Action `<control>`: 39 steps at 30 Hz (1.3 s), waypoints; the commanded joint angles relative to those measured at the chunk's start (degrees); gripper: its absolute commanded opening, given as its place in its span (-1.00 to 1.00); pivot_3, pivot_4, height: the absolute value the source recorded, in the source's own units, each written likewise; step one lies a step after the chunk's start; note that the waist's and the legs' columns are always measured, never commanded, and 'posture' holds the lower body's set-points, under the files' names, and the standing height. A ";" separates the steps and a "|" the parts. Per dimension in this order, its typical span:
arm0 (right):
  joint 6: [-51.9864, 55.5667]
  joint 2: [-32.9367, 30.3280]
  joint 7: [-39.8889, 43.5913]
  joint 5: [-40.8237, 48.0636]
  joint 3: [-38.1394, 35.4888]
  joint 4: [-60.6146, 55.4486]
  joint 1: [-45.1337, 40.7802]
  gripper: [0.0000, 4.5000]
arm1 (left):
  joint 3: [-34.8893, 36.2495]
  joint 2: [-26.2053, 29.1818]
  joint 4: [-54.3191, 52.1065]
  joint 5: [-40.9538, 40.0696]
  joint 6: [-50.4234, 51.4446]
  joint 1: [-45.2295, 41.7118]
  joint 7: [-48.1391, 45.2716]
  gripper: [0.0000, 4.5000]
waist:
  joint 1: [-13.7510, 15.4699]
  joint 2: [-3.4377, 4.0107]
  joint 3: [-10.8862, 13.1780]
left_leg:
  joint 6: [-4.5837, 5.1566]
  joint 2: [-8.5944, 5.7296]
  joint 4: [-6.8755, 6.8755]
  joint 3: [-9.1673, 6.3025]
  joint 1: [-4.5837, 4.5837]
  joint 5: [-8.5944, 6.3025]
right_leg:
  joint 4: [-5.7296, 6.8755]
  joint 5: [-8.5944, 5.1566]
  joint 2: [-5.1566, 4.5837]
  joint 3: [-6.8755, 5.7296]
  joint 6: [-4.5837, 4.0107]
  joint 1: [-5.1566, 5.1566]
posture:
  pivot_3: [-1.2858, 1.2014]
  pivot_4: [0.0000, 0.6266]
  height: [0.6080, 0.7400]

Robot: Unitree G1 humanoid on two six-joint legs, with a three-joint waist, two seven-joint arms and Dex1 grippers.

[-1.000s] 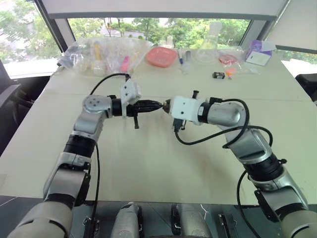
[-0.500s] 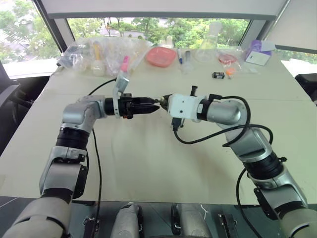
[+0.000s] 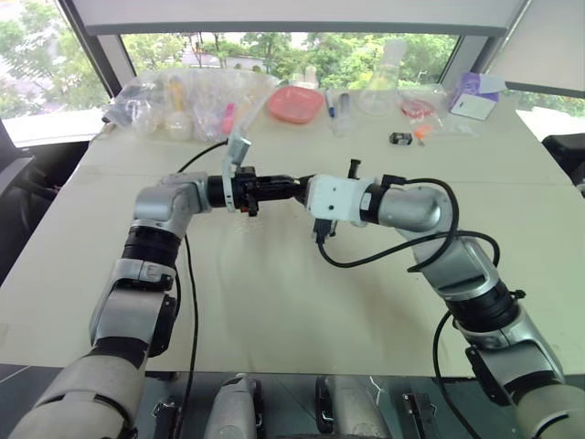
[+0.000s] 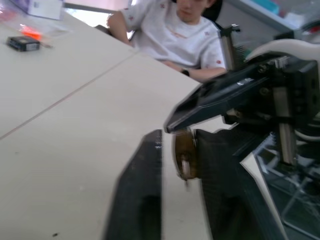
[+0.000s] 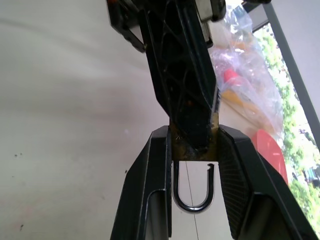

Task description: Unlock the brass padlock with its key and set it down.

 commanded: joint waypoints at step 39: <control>28.16 5.25 -13.37 14.11 -12.24 -12.44 2.34 0.96 | 6.17 0.89 -14.98 -7.50 8.34 4.46 1.87 -1.00 | -0.03 0.00 0.00 | -0.01 -0.01 -0.02 -0.24 -0.01 0.01 | 0.02 0.00 0.00 -0.01 -0.01 0.00 | 0.03 -0.52 0.90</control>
